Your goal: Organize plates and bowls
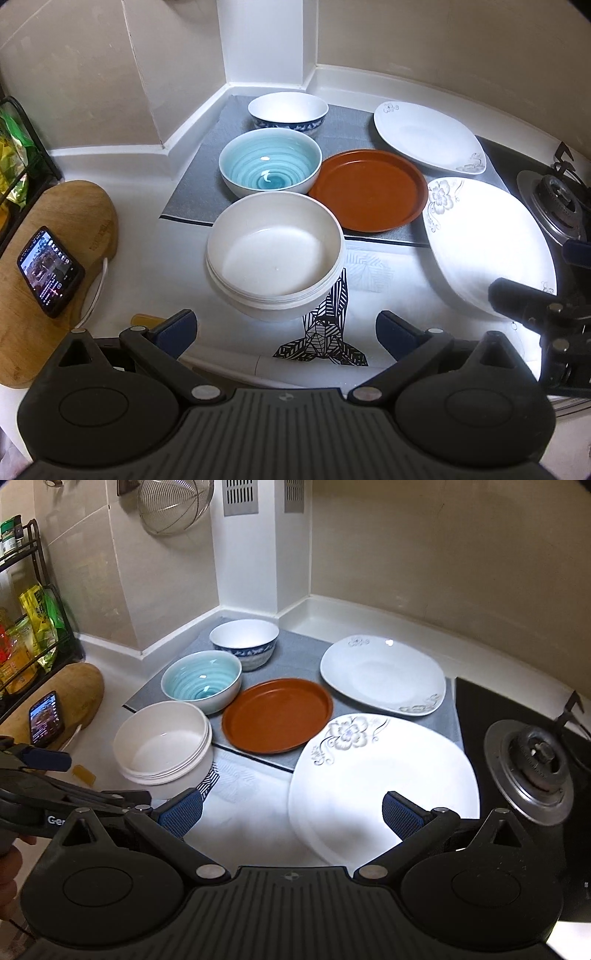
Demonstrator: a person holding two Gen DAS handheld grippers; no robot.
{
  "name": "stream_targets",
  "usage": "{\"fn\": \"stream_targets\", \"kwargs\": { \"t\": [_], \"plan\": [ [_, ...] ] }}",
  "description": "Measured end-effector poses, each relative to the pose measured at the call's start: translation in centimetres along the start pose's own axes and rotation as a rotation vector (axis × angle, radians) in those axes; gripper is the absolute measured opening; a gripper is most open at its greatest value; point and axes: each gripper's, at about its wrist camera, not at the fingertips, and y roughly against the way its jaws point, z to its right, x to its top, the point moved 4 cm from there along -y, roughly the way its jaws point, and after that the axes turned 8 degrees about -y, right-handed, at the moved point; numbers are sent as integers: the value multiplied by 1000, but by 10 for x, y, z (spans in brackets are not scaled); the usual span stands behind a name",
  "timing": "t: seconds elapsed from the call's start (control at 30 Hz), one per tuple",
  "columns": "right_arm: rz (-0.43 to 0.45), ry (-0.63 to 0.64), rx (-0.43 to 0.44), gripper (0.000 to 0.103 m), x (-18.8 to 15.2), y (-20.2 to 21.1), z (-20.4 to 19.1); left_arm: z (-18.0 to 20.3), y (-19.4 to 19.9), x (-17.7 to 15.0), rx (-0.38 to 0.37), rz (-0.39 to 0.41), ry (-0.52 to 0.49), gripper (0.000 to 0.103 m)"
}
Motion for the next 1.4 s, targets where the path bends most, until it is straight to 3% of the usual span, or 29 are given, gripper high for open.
{"fn": "stream_targets", "kwargs": {
  "t": [0.4, 1.4],
  "plan": [
    [-43, -28, -1, 103, 0, -11, -3, -10, -6, -1, -11, -9, 15, 103],
    [-28, -34, -5, 103, 10, -12, -11, -19, -6, 9, -27, 23, -27, 103]
  ]
}}
